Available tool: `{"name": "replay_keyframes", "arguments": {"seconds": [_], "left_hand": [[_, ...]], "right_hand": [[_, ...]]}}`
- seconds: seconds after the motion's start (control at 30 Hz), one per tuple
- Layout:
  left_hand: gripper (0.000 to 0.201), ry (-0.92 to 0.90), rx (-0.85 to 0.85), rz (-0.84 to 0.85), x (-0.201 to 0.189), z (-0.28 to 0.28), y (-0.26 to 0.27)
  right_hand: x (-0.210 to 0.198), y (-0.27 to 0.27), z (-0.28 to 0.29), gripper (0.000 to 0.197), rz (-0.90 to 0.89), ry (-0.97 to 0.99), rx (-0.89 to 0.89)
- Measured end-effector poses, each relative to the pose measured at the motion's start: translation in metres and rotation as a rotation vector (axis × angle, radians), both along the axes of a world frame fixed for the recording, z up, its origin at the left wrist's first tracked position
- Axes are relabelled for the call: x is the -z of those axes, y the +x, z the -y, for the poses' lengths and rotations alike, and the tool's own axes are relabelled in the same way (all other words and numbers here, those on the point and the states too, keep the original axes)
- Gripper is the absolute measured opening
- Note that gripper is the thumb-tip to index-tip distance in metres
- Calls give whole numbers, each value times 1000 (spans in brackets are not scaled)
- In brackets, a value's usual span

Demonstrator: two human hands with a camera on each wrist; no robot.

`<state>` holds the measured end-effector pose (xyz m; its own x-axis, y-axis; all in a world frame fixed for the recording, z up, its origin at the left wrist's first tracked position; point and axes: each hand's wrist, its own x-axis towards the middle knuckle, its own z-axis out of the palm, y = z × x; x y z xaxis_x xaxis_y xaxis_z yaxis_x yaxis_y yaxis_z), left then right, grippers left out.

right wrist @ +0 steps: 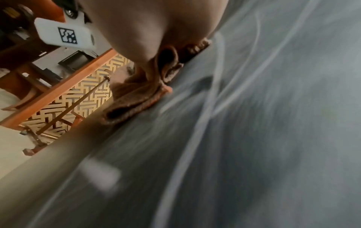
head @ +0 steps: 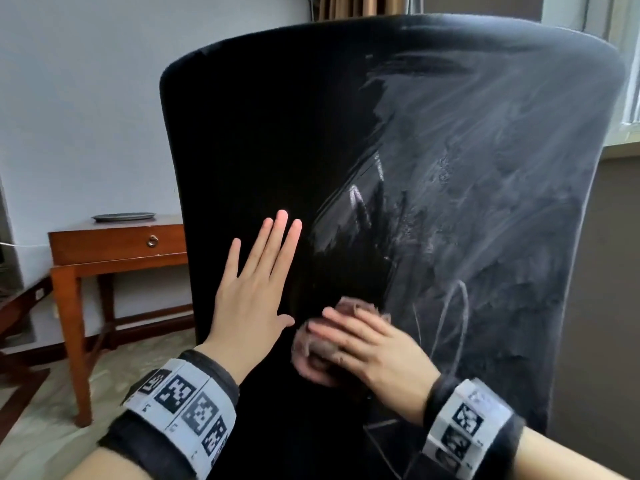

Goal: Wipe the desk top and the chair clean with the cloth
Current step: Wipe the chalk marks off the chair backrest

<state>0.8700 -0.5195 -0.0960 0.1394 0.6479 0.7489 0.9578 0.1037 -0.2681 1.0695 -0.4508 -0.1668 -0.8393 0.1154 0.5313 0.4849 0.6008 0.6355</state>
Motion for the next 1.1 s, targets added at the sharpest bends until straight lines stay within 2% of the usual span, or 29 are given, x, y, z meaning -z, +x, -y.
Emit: {"name": "replay_keyframes", "arguments": {"seconds": [0.13,0.2,0.27,0.33,0.4,0.47,0.57,0.63,0.67,0.7,0.77,0.83,0.87,1.0,1.1], "left_hand": [[149,10,35,36,-3,2,-7],[147,62,30,60,-15,3,-11],[145,115,22,65,-38,5,-12],[142,125,3,25,-63,7,-13],[139,92,-10,-27,-82,9,-11],[134,52,2,-46,-91,7,-7],[132,-5,49,46,-90,1,-4],[131,-6,92,92,-86,-1,-3],[130,-1,109,106,-86,-2,-4],[129,-2,119,115,-86,-2,-5],[128,-21,138,136,-88,-2,-5],[128,-30,165,185,-88,-1,-1],[128,-6,184,212,-87,0,5],[133,107,219,214,-93,-3,34],[132,43,147,216,-97,-8,50]], "right_hand": [[-105,3,4,43,-388,80,32],[-124,-5,7,43,-524,70,4],[-103,-22,4,45,-432,62,-43],[-69,-34,2,49,-160,61,-79],[-76,-24,-2,53,-32,50,-76],[-118,-10,-1,54,-105,109,-52],[-179,15,3,48,-423,181,19],[-177,13,3,43,-595,190,39],[-164,7,1,43,-594,196,36],[-147,1,-1,44,-525,200,23],[-126,2,-1,46,-250,230,44],[-147,20,2,50,-64,275,78],[-166,28,5,51,-55,290,102],[-237,49,15,51,-360,357,187],[-227,33,11,47,-590,332,130]]}}
